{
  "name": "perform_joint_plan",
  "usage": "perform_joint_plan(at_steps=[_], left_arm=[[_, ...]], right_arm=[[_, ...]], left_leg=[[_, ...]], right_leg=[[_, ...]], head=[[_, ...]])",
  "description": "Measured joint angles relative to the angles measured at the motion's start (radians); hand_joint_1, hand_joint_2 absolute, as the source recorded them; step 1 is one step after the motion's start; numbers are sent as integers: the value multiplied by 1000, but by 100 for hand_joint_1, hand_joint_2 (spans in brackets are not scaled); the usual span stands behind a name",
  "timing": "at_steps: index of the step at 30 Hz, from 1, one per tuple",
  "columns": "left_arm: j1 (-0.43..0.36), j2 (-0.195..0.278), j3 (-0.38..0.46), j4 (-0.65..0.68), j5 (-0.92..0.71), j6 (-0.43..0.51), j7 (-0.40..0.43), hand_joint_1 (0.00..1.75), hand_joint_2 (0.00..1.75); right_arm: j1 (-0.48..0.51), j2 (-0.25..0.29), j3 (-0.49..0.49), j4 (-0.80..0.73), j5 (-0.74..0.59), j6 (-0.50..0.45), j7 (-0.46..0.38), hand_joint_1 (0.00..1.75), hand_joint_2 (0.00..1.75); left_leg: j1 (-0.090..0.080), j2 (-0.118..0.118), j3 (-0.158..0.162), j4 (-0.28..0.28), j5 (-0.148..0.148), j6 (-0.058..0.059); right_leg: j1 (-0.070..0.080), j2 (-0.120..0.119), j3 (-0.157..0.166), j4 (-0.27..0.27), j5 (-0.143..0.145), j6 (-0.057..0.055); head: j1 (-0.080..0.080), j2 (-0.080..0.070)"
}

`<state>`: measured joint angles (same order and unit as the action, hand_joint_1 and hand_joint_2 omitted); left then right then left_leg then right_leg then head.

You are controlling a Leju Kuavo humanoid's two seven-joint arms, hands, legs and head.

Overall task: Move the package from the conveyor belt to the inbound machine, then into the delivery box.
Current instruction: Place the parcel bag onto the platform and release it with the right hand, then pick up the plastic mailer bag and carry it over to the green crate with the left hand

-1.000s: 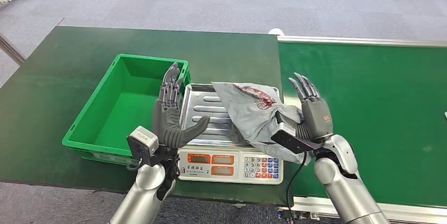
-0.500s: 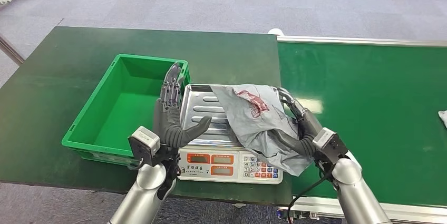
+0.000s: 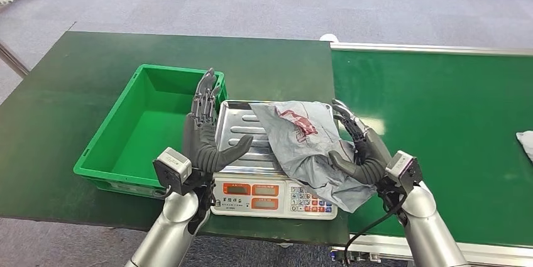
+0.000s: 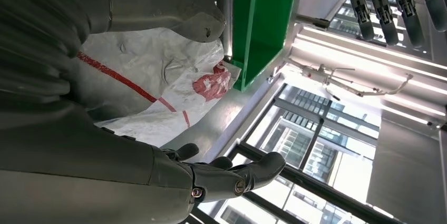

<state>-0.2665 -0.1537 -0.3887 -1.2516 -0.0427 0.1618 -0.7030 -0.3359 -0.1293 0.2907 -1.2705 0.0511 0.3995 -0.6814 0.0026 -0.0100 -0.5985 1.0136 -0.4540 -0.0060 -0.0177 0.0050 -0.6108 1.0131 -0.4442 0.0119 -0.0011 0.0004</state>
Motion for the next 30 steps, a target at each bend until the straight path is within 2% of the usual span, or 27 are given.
perform_joint_plan(at_steps=[11,18,22,24,26,28,30], left_arm=[[-27,10,-8,2,-3,9,0,0,175],[-34,19,-8,3,-3,15,0,0,175],[-38,20,-8,6,-3,15,0,0,175],[-39,21,-8,7,-5,17,0,0,175],[-39,23,-8,7,-8,23,0,0,175],[-38,25,-8,6,-10,32,0,0,175],[-36,28,-8,1,-10,38,0,0,175]], right_arm=[[3,9,-32,-84,-116,129,-9,0,175],[20,30,-132,-141,-404,284,63,0,175],[20,53,-202,-169,-562,313,136,0,175],[20,68,-245,-174,-607,282,168,0,175],[21,81,-289,-175,-565,196,175,0,175],[24,93,-332,-175,-406,20,144,0,175],[35,107,-377,-176,-217,-200,95,0,175]], left_leg=[[0,0,0,0,0,0],[0,0,0,0,0,0],[0,0,0,0,0,0],[0,0,0,0,0,0],[0,0,0,0,0,0],[0,0,0,0,0,0],[0,-2,0,0,0,0]], right_leg=[[0,0,0,0,0,0],[0,0,0,0,0,0],[0,0,0,0,0,0],[0,0,0,0,0,0],[0,0,0,0,0,0],[0,0,0,0,0,0],[0,-1,0,0,0,0]], head=[[0,0],[0,0],[0,0],[0,0],[0,0],[0,0],[0,0]])
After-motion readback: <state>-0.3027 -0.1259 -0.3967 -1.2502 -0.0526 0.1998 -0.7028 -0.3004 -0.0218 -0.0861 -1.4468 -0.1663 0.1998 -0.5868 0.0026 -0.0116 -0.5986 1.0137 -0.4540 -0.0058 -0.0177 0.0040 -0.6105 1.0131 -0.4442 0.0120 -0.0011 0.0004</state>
